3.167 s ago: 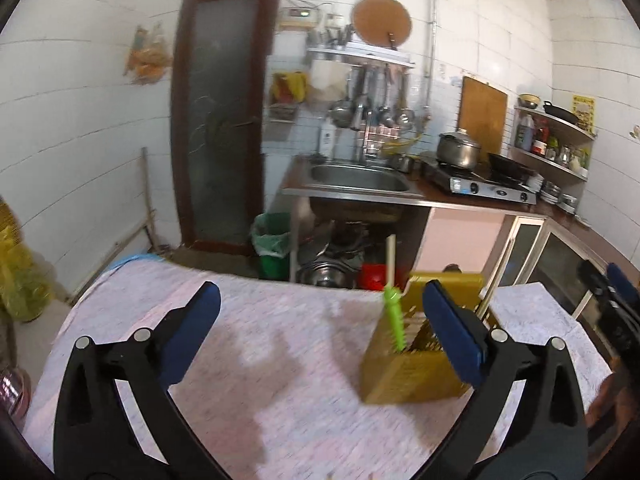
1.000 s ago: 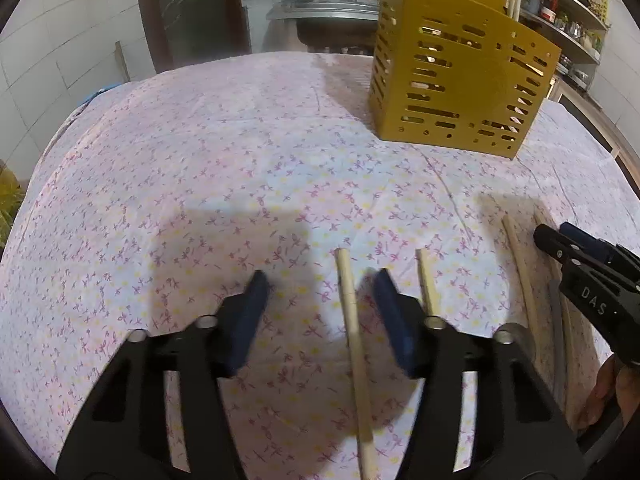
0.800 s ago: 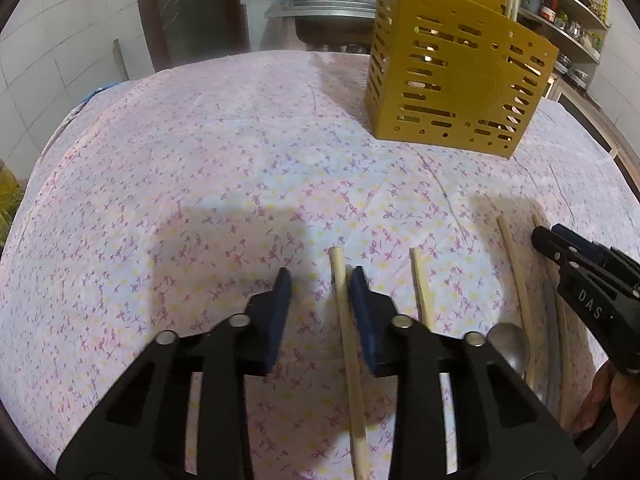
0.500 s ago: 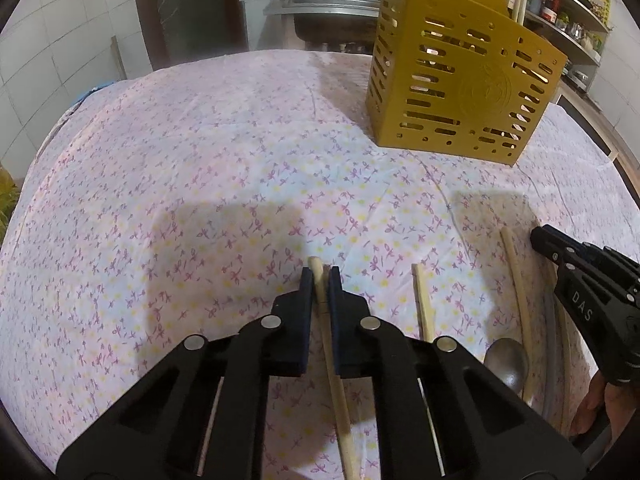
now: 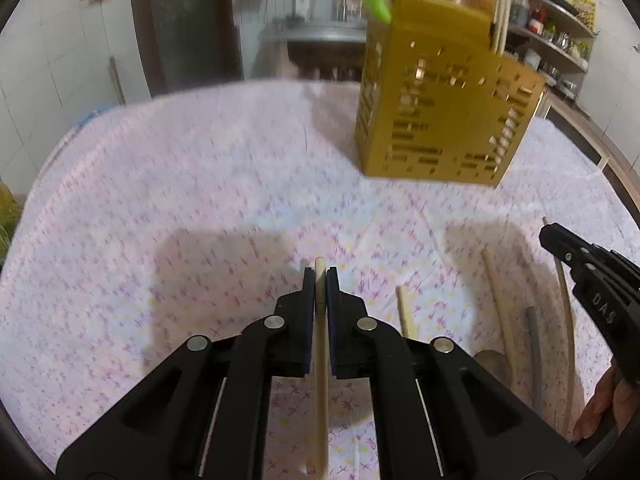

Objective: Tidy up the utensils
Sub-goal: 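Grasp a wooden chopstick with the left tool while the right tool approaches another, then lift both held chopsticks into the yellow holder and open both tools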

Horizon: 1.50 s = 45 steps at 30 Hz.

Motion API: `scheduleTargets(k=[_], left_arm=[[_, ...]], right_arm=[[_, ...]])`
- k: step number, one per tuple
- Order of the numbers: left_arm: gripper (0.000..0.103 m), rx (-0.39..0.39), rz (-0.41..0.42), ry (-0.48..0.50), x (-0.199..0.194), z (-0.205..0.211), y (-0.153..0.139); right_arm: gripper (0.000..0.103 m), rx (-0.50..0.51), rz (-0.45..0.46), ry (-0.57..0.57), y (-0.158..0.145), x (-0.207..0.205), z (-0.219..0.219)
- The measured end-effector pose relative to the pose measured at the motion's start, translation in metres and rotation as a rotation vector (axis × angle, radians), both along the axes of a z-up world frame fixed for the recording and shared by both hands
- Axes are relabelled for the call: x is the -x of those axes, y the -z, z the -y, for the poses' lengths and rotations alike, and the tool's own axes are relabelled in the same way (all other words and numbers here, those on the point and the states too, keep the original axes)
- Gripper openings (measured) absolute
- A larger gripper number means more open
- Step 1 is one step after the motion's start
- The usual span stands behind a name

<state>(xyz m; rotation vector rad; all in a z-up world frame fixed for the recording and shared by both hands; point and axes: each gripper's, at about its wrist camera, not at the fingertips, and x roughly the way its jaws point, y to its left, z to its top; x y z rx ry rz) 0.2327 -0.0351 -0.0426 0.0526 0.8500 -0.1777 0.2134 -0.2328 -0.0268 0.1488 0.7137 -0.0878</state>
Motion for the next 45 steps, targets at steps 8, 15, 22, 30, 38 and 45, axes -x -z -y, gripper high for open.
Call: scheduleTargets(k=[8,15,22,30,38,45], left_arm=[[0.004,0.04,0.168,-0.022,0.024,-0.012,-0.037],[0.004,0.079,0.338,-0.04,0.05,-0.023,-0.071],[0.004,0.147,0.45,-0.058,0.071,-0.041,-0.092],[0.004,0.147,0.5,-0.069,0.08,-0.045,-0.1],[0.004,0.151,0.514,-0.062,0.083,-0.044,-0.101],[0.004,0.165,0.539,-0.057,0.093,-0.046,-0.104]], right_arm=[[0.006,-0.024,0.223,0.004,-0.038,0.033,0.007],[0.006,0.007,0.408,0.001,-0.067,0.066,0.003],[0.006,0.042,0.508,0.003,-0.077,0.082,-0.001],[0.006,0.062,0.532,0.001,-0.078,0.088,-0.003],[0.006,0.086,0.556,0.001,-0.08,0.095,-0.003],[0.006,0.083,0.575,0.008,-0.081,0.099,-0.002]])
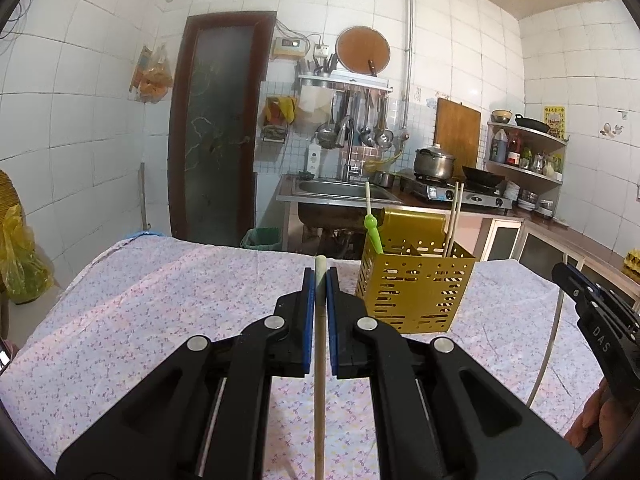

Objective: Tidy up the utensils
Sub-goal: 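Lift both held chopsticks into the yellow holder and open both tools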

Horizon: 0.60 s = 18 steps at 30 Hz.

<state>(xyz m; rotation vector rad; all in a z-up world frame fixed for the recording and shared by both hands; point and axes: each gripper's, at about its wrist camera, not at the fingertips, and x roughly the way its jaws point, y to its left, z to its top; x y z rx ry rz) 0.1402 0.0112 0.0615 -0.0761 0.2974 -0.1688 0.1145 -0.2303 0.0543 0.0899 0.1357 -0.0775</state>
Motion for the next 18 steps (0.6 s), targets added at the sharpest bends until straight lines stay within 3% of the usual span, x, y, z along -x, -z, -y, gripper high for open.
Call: scheduleTargets(k=[11,18], left_arm=[[0.004,-0.008,0.007,0.008,-0.005,0.011,-0.006],[0.004,-0.009,0.01,0.025,-0.02,0.019,-0.022]], right_arm=[[0.006,-0.002,-0.011,0.003,0.001,-0.001,0.002],[0.006,-0.001,-0.004,0.003,-0.015,-0.004,0.002]])
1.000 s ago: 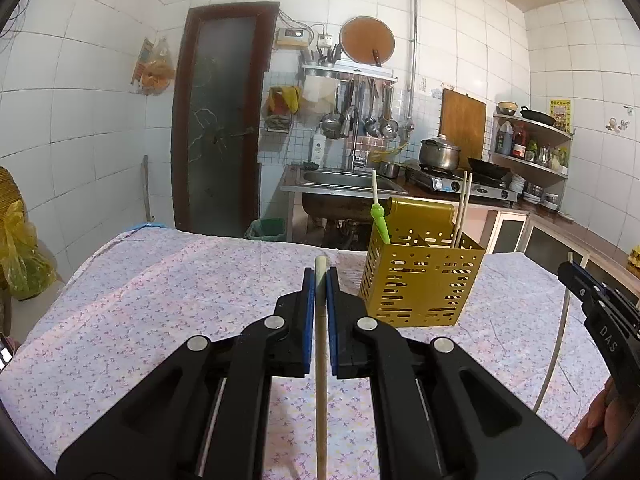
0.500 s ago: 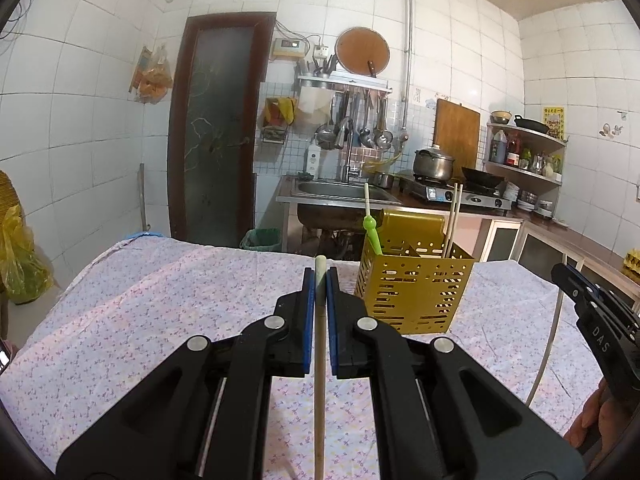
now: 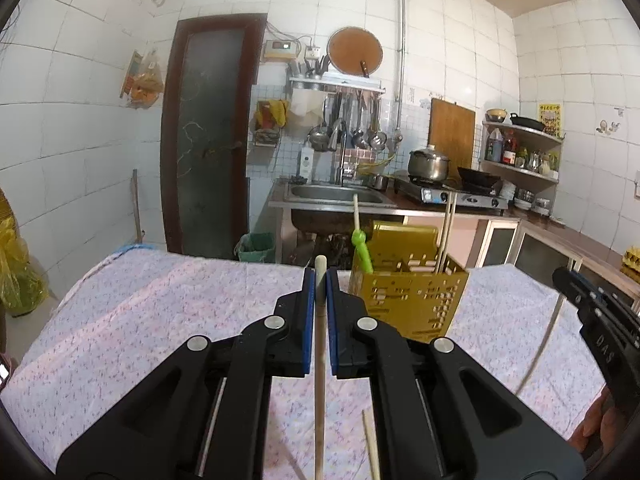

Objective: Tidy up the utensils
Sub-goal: 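Lift both held chopsticks into the yellow holder and open both tools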

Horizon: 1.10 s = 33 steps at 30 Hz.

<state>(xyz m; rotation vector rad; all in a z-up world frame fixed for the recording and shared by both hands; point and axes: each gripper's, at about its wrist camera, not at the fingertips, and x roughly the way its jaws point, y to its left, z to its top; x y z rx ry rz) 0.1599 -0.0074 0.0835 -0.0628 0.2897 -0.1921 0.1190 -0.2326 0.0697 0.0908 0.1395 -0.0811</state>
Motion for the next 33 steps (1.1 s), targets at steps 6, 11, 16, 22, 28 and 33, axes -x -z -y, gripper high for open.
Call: scheduleTargets(k=[6,11,16,22,28,33], left_arm=[[0.004,0.037,0.035,0.03,-0.021,0.013,-0.03],[0.004,0.065,0.089,0.049,-0.051,0.03,-0.07],[0.004,0.083,0.162,0.06,-0.076,0.047,-0.108],[0.004,0.097,0.224,0.061,-0.112,0.069,-0.134],[0.004,0.094,0.191,0.058,-0.16,0.088,-0.116],[0.004,0.078,0.092,0.062,-0.193,0.099,-0.067]], right_arm=[[0.006,0.021,0.013,-0.002,-0.024,-0.019,0.0],[0.006,0.057,0.054,-0.002,-0.058,-0.041,0.0],[0.006,0.067,0.103,-0.002,-0.094,-0.062,0.004],[0.006,0.064,0.172,0.005,-0.131,-0.095,0.01],[0.006,0.03,0.16,-0.006,-0.125,-0.142,0.02],[0.006,0.007,0.041,-0.027,-0.077,-0.18,0.027]])
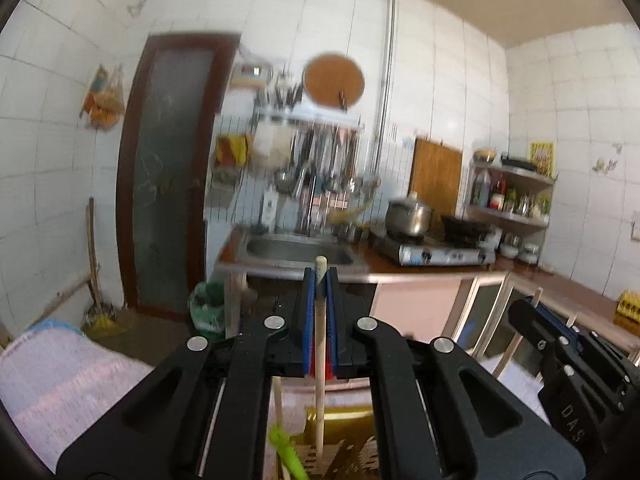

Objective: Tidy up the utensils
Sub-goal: 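Lift both held chopsticks into the yellow holder and open both tools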

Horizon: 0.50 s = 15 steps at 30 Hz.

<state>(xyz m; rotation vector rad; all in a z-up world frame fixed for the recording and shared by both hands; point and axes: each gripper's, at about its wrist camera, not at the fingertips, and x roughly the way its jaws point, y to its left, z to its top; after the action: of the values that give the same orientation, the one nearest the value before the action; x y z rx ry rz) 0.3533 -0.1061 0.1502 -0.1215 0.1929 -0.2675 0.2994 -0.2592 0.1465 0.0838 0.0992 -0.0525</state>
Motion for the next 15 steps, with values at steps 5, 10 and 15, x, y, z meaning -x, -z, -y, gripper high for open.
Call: scheduleTargets(k=[5,10,15], left_arm=[[0.004,-0.024,-0.082,-0.014,-0.007,-0.008,0.031],[0.07,-0.021,-0.071,-0.035,0.022,-0.032,0.014],[0.091,-0.053,-0.069,-0.073,0.067,-0.058,-0.002]], right_arm=[[0.007,-0.009,-0.122,0.0,0.036,-0.018,0.01],[0.064,-0.021,-0.122,0.04,0.029,0.004,0.022],[0.074,-0.005,-0.066,0.095,0.01,0.056,0.028]])
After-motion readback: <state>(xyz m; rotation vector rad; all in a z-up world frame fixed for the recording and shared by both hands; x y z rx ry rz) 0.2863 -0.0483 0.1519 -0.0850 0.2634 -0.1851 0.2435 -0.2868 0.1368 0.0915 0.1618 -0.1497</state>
